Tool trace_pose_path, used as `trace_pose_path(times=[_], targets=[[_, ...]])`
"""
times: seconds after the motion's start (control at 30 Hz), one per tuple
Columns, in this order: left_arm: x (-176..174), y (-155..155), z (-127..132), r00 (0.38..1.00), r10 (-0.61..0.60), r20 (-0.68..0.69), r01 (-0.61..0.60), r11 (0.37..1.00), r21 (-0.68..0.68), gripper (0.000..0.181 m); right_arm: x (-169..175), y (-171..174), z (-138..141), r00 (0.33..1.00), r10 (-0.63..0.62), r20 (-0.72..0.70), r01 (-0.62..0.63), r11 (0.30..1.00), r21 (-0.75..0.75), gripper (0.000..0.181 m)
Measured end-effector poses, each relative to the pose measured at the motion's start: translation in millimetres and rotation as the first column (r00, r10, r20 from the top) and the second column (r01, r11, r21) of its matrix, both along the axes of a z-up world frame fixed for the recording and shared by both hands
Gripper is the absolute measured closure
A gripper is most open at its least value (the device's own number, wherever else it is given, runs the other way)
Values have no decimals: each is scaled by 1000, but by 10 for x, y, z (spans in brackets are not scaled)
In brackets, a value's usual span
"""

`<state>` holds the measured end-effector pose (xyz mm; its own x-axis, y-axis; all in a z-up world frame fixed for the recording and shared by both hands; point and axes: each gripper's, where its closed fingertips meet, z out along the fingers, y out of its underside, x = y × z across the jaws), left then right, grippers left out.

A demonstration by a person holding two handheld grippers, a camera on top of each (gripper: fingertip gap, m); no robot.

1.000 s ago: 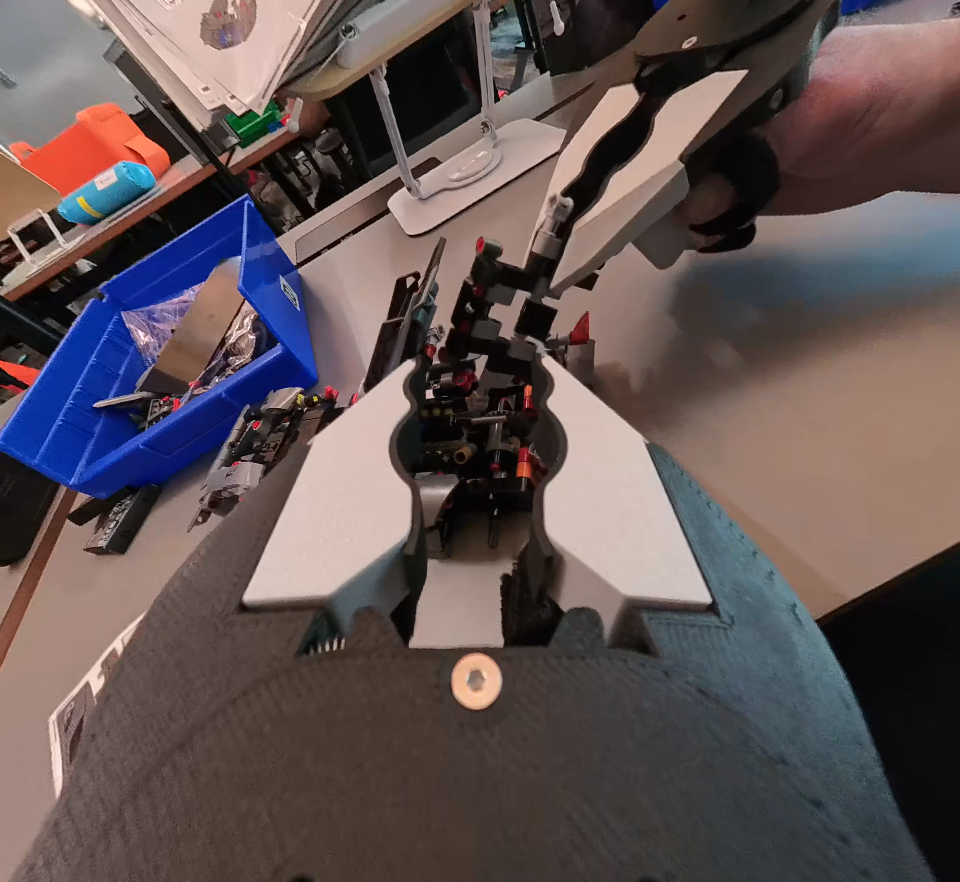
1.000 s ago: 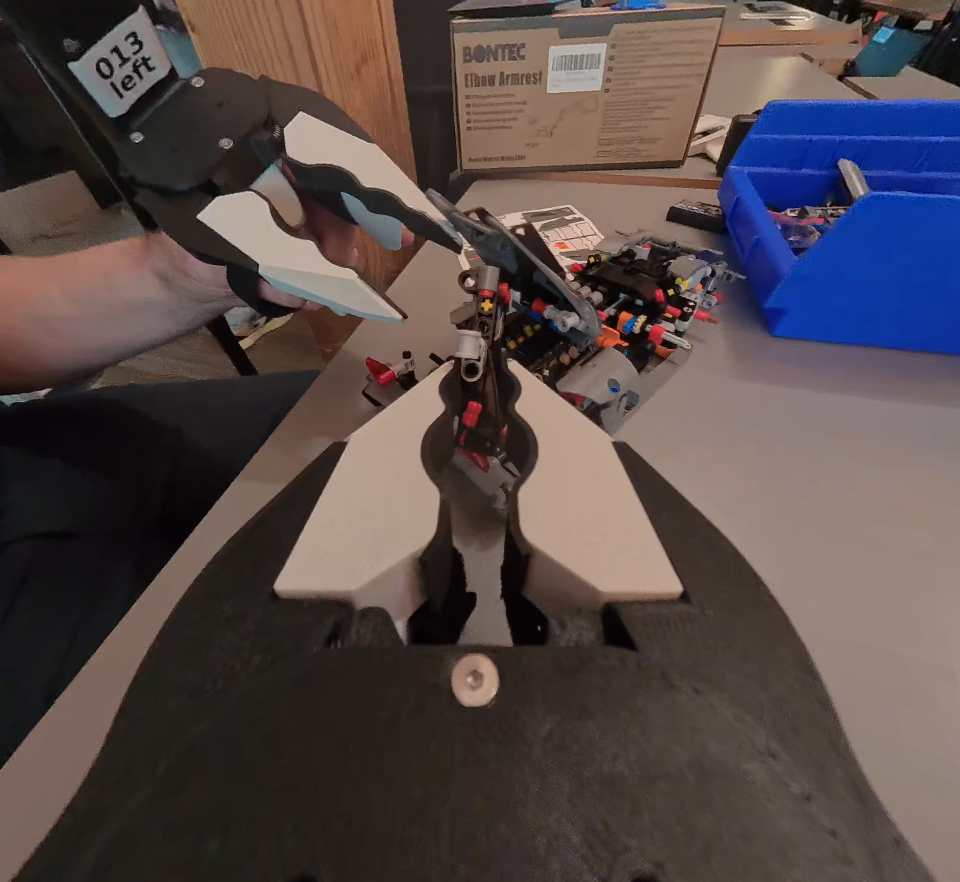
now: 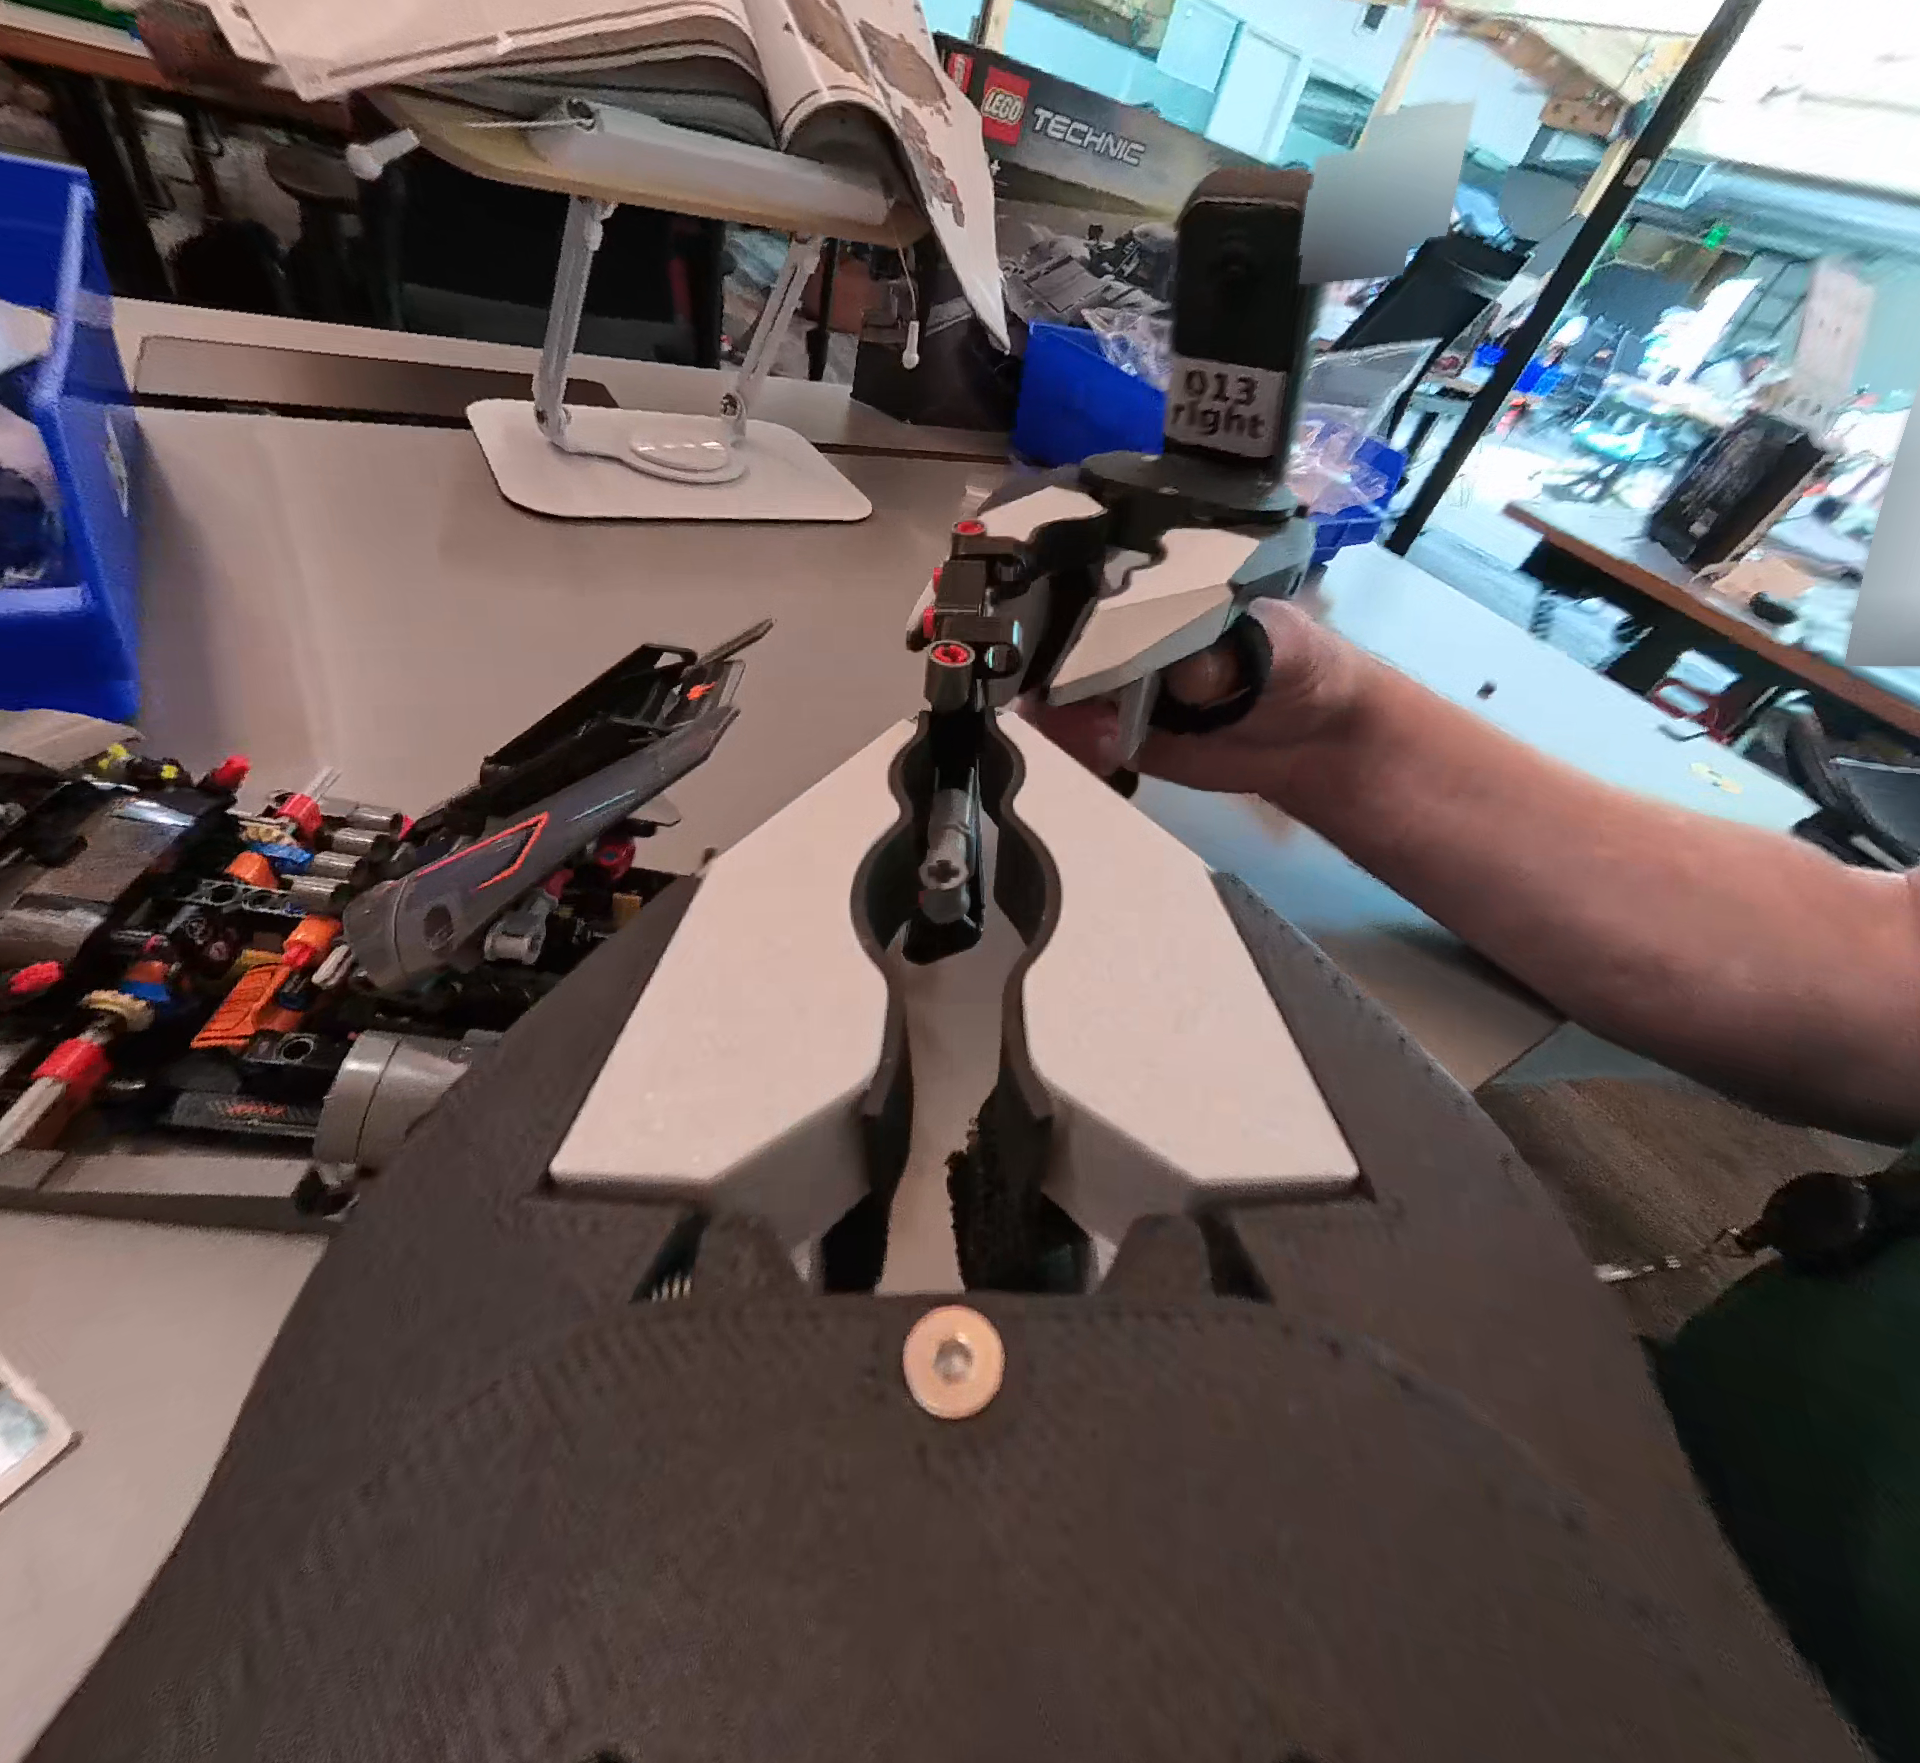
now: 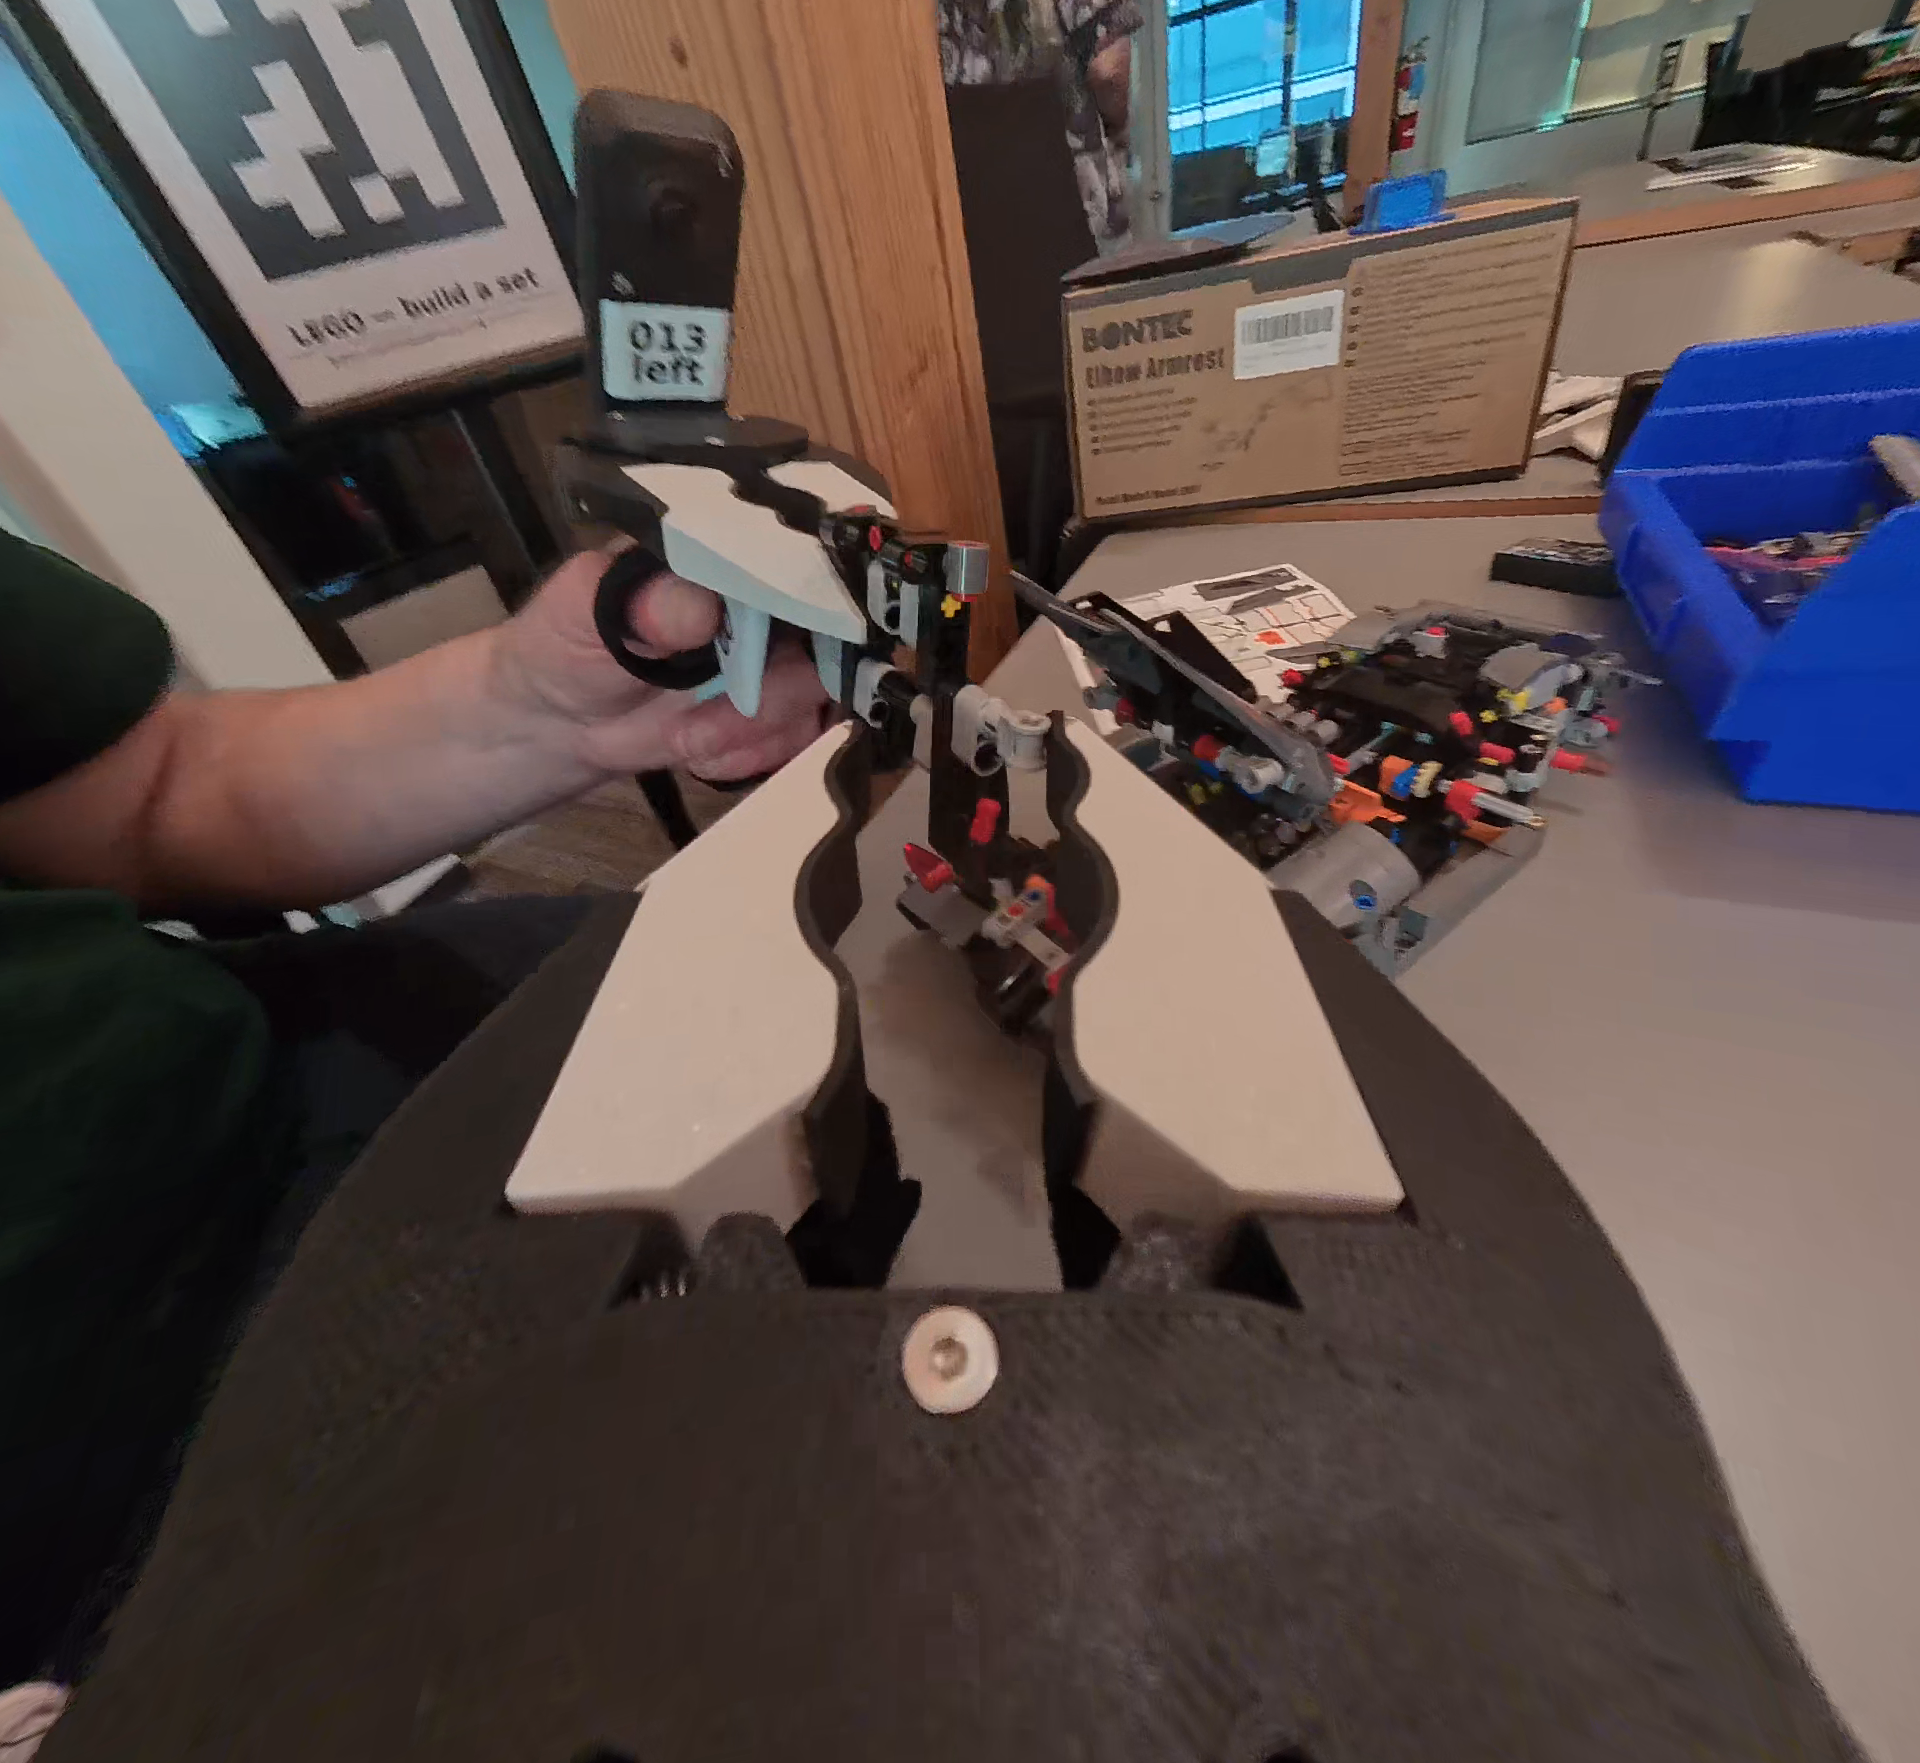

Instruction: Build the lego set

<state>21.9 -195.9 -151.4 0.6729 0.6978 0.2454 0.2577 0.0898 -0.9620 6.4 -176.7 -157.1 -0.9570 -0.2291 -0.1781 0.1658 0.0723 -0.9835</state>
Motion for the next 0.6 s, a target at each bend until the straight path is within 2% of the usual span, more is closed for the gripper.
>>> trace_pose_path(times=[0.1, 0.17, 0.27, 0.33, 0.4, 0.47, 0.53, 0.6], targets=[[16, -1, -8, 999, 27, -35, -30, 993, -111, 176, -19, 15, 22, 990, -53, -133, 54, 999, 5, 148], [37, -3, -43, 995, 41, -88, -62, 966, -252, 176, -29, 14, 66, 967, -99, -233, 101, 995, -4, 148], [50, -34, -114, 986, 53, -160, -122, 879, -460, 176, -6, 1, 104, 913, -148, -380, 156, 988, -10, 150], [54, -37, -162, 982, 47, -181, -141, 824, -549, 176, 36, -18, 62, 892, -130, -433, 154, 988, 19, 149], [54, -24, -246, 985, 30, -173, -132, 772, -622, 176, 99, -56, -34, 839, -95, -535, 153, 986, 66, 148], [45, -12, -301, 986, 18, -165, -125, 736, -665, 176, 179, -107, -64, 785, -71, -615, 153, 985, 82, 156], [50, 13, -302, 986, -3, -166, -112, 725, -679, 176, 158, -155, -158, 754, -53, -655, 182, 975, 130, 165], [50, 2, -318, 986, -19, -168, -106, 703, -703, 176, 121, -167, -197, 753, -46, -656, 188, 971, 148, 171]])
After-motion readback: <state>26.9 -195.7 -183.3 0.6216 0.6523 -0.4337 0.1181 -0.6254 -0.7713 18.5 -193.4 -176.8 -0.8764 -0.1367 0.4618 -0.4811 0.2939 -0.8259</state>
